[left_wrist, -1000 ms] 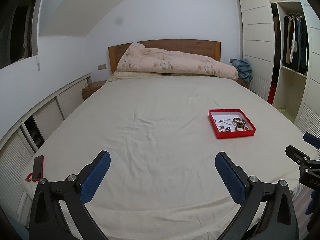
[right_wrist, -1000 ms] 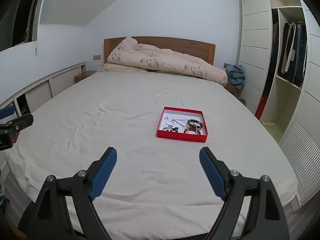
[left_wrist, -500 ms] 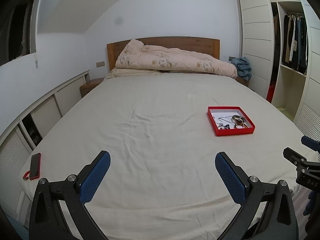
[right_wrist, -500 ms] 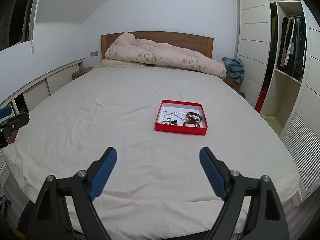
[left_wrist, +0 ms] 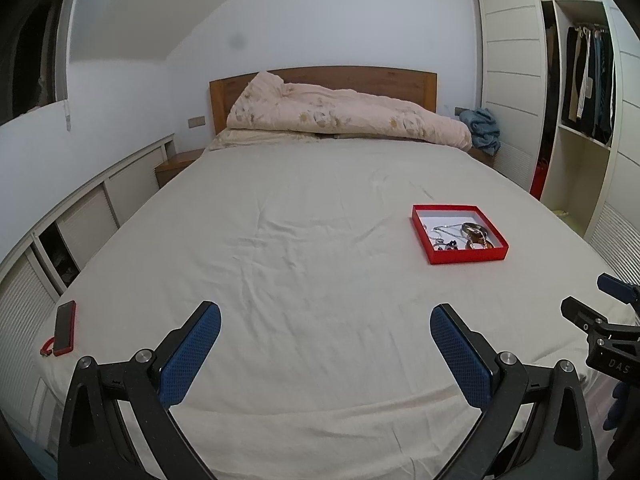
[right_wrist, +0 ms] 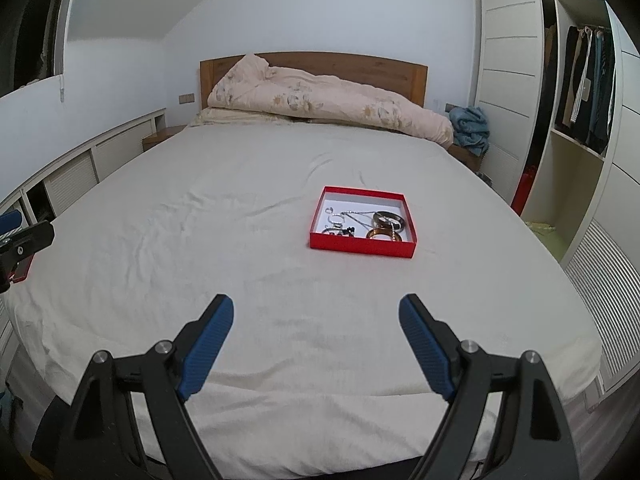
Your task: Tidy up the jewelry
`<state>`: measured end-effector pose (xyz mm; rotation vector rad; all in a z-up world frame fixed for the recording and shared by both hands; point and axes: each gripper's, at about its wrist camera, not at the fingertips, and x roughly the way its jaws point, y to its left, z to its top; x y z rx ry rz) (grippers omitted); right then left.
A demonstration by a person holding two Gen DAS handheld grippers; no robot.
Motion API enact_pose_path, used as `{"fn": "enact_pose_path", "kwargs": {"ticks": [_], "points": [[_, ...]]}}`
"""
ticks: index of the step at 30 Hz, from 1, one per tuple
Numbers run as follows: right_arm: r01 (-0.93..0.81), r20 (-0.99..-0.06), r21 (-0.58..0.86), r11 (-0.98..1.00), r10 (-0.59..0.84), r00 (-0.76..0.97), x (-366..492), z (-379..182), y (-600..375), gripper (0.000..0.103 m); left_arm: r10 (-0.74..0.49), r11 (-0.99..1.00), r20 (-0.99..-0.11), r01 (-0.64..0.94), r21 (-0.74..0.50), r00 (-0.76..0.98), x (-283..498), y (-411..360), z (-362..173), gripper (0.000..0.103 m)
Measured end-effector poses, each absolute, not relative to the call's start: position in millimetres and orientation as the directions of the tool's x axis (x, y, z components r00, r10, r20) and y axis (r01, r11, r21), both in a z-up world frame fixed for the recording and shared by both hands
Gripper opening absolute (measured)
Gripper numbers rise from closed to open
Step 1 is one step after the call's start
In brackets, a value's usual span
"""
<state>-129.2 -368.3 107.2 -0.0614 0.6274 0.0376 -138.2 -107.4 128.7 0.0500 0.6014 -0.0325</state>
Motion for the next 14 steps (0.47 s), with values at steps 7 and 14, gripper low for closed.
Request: {"fn": "enact_pose_path", "kwargs": {"ticks": [7,14], "points": [[-0.054,-0.6,-0.038,0.998,0.02,0.8,-126.4,102.1,-368.4,0.084,-0.019,0.998,-0.578,0.05,0.037,0.816,-135.6,-110.5,122.1,0.103],[-0.049,-0.612,-0.032,0.998,0.019,0.79,-121.4,96.1,-369.3,0.084,-0.019,0.998,-0.588,0.048,0.034,0.808,-130.6,-111.0,116.0,0.103]]}}
